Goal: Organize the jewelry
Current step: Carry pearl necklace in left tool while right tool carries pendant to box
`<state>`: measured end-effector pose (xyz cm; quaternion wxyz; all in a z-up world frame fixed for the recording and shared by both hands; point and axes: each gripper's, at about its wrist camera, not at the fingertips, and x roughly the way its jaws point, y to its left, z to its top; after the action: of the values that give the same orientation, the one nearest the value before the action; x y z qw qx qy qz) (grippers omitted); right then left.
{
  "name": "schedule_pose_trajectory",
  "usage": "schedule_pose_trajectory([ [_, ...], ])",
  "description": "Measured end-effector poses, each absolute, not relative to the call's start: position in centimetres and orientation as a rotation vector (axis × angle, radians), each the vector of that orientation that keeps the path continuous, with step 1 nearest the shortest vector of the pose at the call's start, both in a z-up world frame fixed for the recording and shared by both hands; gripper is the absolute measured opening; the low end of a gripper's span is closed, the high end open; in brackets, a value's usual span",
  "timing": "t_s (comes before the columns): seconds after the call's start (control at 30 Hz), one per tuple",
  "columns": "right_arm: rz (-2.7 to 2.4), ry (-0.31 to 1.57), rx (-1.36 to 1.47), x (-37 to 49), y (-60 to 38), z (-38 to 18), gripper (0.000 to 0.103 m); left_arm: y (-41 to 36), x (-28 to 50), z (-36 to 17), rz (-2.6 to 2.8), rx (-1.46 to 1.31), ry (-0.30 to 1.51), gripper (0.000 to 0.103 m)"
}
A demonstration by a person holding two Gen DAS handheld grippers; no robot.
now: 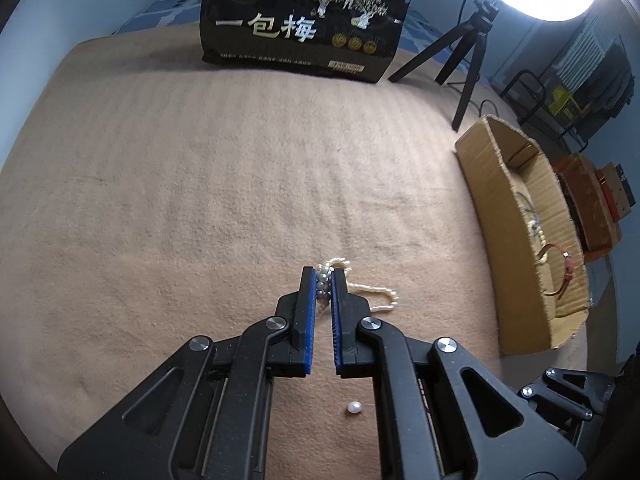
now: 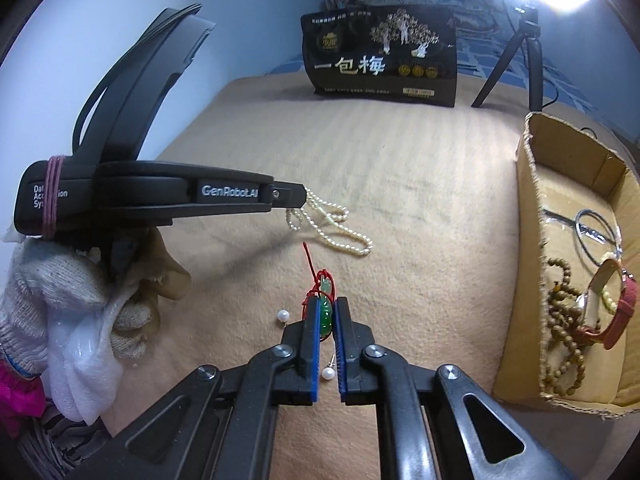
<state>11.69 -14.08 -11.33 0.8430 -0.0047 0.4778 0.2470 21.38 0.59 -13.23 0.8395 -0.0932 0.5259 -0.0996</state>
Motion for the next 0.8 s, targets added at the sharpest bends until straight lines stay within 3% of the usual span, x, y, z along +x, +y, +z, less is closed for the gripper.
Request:
schedule_pose_trajectory([
  [0.8,0.346,0.859,0.072,13.4,-22.4,-3.8,0.004,-2.9,20.9,-4.4,-0.369,-0.278,0.915,0.005],
])
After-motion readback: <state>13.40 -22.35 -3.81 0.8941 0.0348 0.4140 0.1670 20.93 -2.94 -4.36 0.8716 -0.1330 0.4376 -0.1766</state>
